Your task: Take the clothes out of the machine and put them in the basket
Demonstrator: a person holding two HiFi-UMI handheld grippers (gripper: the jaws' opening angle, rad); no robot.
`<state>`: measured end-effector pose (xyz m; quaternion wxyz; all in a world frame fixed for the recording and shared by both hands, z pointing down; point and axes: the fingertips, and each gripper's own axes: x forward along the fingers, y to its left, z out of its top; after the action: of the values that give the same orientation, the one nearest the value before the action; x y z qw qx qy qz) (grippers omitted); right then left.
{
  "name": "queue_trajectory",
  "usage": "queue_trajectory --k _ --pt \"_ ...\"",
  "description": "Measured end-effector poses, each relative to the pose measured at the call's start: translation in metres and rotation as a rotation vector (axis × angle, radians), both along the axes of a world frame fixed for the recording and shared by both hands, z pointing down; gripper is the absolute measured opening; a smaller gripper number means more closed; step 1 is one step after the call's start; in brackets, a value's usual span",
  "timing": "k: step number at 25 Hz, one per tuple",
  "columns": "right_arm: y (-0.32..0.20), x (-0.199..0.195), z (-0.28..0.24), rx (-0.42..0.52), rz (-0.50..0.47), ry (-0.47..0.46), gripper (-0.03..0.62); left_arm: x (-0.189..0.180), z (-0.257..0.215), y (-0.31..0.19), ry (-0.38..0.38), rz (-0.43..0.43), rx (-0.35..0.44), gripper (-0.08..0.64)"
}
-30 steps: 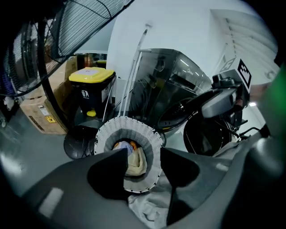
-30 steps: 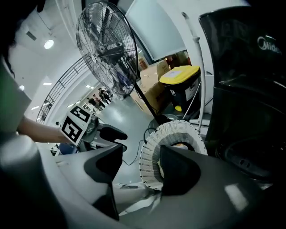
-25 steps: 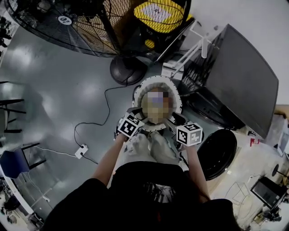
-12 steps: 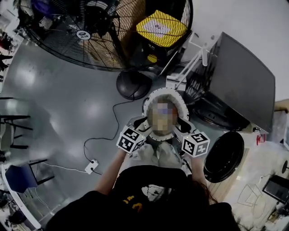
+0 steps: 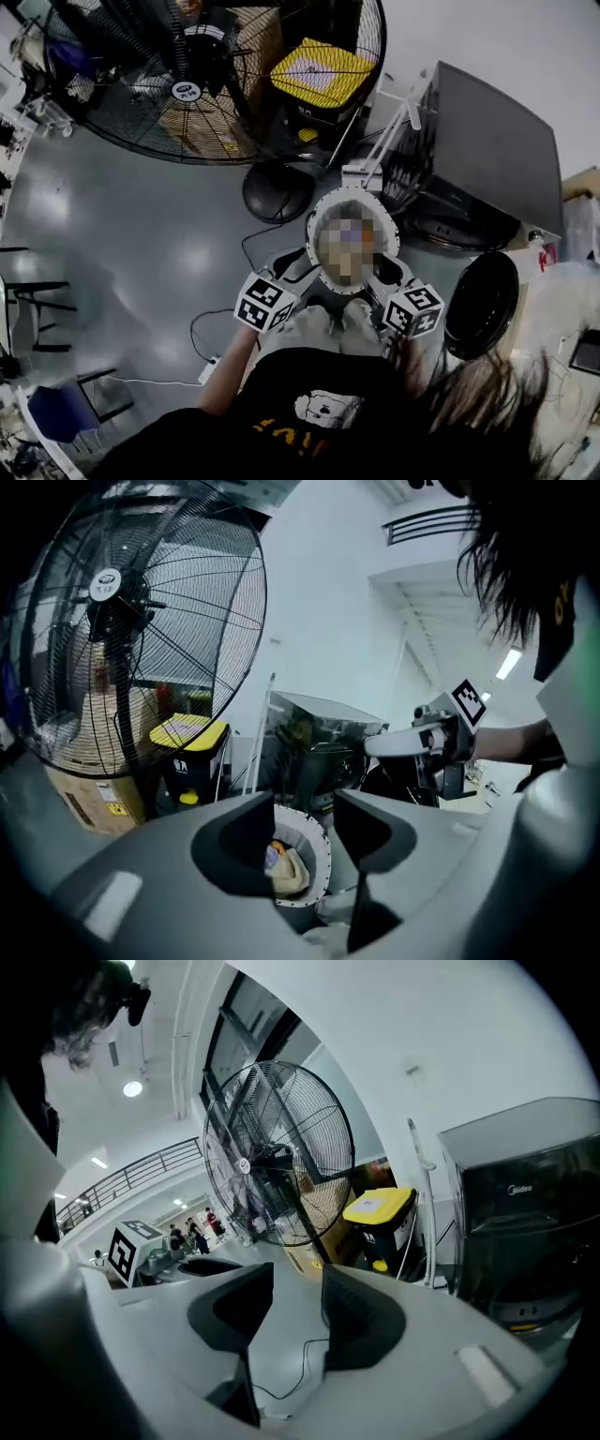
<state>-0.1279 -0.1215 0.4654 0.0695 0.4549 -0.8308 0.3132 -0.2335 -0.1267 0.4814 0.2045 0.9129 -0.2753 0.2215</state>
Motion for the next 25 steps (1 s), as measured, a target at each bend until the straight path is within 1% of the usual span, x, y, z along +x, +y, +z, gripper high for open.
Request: queue_trajectory --k 3,6,12,19,25 --pt "0.014 -0.002 -0.008 0.003 0.013 0.014 0.170 -0.006 -0.008 0.006 -0.009 0.029 0.022 0.202" --pt "0.023 0.000 -0.016 0.016 0.029 0.019 0.160 -0.007 -0.016 0.007 0.011 0.041 0.040 0.199" --pt "0.038 0.002 -0.033 0.039 0.040 -0.028 0.101 -0.001 -0.030 0.020 0.041 0.031 0.054 0.199" --pt "0.070 -0.002 -0.049 0.071 -0.015 -0.045 0.062 0.003 -0.049 0.052 0.054 -0.003 0.084 0.199" --pt "0.107 0.000 -0.064 0.108 -0.059 -0.069 0.041 0.013 -0.077 0.092 0.075 -0.038 0.135 0.192"
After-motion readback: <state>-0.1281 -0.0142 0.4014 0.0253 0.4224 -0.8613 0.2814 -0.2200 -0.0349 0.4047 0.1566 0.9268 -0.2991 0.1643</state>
